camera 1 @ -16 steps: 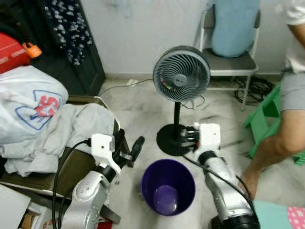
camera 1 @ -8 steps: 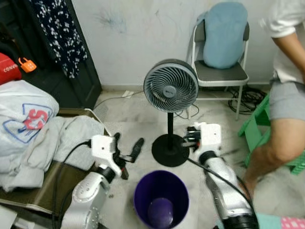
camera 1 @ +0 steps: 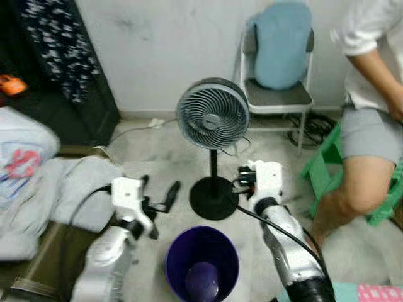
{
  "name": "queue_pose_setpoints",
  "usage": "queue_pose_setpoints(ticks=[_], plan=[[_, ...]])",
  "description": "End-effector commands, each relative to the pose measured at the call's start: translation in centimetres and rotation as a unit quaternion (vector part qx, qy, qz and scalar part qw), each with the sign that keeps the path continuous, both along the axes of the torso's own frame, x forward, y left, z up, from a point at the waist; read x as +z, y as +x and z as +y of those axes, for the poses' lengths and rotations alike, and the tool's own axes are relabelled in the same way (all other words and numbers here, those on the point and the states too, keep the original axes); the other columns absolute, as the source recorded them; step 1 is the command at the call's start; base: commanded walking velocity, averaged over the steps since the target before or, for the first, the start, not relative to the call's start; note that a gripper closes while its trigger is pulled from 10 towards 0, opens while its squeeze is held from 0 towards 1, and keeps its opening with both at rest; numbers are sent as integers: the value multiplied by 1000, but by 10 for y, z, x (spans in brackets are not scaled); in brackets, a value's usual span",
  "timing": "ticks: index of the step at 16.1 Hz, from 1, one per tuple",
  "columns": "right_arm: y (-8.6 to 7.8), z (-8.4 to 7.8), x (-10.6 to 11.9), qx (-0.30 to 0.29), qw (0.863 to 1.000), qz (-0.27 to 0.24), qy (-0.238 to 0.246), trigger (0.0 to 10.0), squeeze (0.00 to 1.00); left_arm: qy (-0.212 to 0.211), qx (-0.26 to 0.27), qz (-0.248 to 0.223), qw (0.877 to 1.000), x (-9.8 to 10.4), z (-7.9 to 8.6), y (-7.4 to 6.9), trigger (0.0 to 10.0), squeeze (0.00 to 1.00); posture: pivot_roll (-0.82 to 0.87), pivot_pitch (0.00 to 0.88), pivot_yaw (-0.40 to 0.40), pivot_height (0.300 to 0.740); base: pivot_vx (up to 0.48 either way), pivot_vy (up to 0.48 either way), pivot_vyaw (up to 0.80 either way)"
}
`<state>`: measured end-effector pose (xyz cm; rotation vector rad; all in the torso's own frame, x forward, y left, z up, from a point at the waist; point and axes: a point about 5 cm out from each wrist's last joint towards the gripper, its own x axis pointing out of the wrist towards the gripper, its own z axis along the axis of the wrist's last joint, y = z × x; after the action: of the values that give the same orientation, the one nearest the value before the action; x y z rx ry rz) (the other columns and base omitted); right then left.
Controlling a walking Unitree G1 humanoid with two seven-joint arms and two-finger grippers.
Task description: Clean up the room
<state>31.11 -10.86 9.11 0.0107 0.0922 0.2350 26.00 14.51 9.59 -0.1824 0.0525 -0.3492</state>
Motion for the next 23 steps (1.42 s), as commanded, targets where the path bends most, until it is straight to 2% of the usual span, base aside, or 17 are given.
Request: queue_pose_setpoints(ticks=[1, 3, 4, 9, 12, 16, 20, 23], plan=[[3, 8, 4, 11, 1000, -9, 0, 10000, 0, 14, 14, 10, 1000, -4, 9, -2, 10000, 0, -25, 89, 64, 740, 0, 0, 800], [6, 10, 5, 13, 1000, -10, 6, 10000, 0, 22, 21, 10, 999, -4, 16, -3, 10000, 0, -17, 94, 65, 740, 0, 0, 800], [8, 15, 4, 12, 1000, -4, 20, 10000, 0, 33, 21, 12, 999, -5, 21, -5, 10000, 0, -7, 99, 65, 740, 0, 0, 0], [13, 33, -2, 22, 999, 8, 26, 10000, 0, 70, -5, 15, 997, -7, 30, -17, 10000, 0, 34, 120, 62, 740, 0, 0, 0], [15, 33, -7, 17, 999, 16, 27, 10000, 0, 76, -14, 17, 997, -7, 33, -23, 10000, 0, 46, 129, 61, 740, 0, 0, 0], [16, 28, -11, 9, 1000, 21, 21, 10000, 0, 76, -21, 16, 997, -7, 30, -24, 10000, 0, 43, 132, 66, 740, 0, 0, 0], [14, 31, -26, -5, 998, 64, 14, 10000, 0, 88, -44, 15, 995, -6, 26, -27, 10000, 0, 55, 144, 72, 740, 0, 0, 0], [8, 31, -48, -18, 991, 130, -16, 10000, 0, 100, -55, 20, 993, -5, 32, -35, 10000, 0, 73, 168, 77, 740, 0, 0, 0]])
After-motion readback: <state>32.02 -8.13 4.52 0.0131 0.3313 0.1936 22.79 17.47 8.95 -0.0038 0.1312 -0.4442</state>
